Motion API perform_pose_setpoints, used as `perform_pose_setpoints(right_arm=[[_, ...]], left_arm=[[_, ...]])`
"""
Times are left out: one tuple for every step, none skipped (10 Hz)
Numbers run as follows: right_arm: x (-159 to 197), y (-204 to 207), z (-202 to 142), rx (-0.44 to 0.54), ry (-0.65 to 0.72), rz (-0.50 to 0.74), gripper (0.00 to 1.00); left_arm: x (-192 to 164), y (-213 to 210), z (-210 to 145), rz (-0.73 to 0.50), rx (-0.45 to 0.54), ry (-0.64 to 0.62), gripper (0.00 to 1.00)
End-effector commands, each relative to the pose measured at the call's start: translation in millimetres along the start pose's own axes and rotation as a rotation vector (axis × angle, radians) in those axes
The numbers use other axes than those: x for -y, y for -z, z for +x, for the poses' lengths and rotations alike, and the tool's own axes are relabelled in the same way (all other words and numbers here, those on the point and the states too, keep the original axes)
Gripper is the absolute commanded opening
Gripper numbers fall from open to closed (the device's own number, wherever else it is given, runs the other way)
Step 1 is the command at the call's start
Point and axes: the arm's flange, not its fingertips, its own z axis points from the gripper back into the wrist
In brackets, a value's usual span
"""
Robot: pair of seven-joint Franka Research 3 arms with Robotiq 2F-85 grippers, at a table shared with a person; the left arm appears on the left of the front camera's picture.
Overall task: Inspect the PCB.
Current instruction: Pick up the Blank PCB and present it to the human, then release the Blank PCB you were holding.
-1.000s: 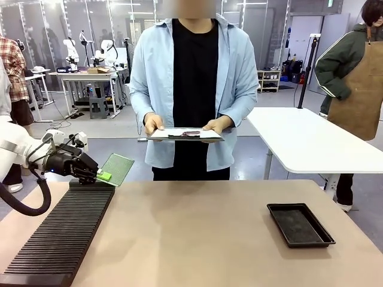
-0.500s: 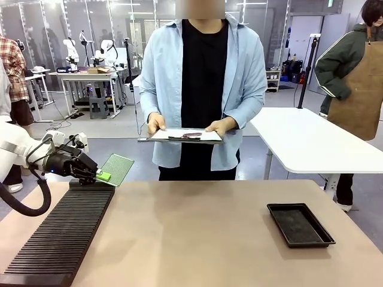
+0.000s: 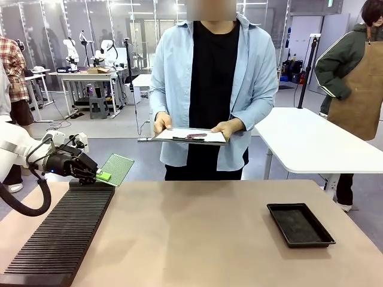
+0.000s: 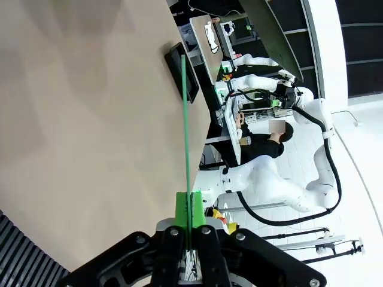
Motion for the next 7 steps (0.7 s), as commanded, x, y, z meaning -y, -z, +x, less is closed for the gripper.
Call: perform_pose_setpoints(right_arm=[[0.6, -1.8, 0.1, -0.001, -0.016, 0.005, 1.00], [0.6, -1.8, 0.1, -0.001, -0.016, 0.005, 1.00], [0.6, -1.8, 0.1, -0.001, -0.016, 0.005, 1.00], [0.6, -1.8, 0.1, -0.001, -0.016, 0.005, 1.00], [0.6, -1.8, 0.1, -0.001, -0.016, 0.005, 1.00], [0.6, -1.8, 0.1, -0.001, -0.016, 0.005, 1.00], [0.6, -1.8, 0.1, -0.001, -0.016, 0.005, 1.00]], left_arm=[[3.6, 0.7, -0.4, 0.010, 0.004, 0.004, 0.00], [3.6, 0.7, -0.4, 0.010, 0.004, 0.004, 0.00], [3.6, 0.7, -0.4, 0.010, 0.004, 0.004, 0.00], [3.6, 0.7, -0.4, 0.010, 0.004, 0.004, 0.00], [3.6, 0.7, -0.4, 0.010, 0.004, 0.004, 0.00], [3.6, 0.7, -0.4, 0.010, 0.004, 0.004, 0.00], [3.6, 0.7, -0.4, 0.010, 0.004, 0.004, 0.00]])
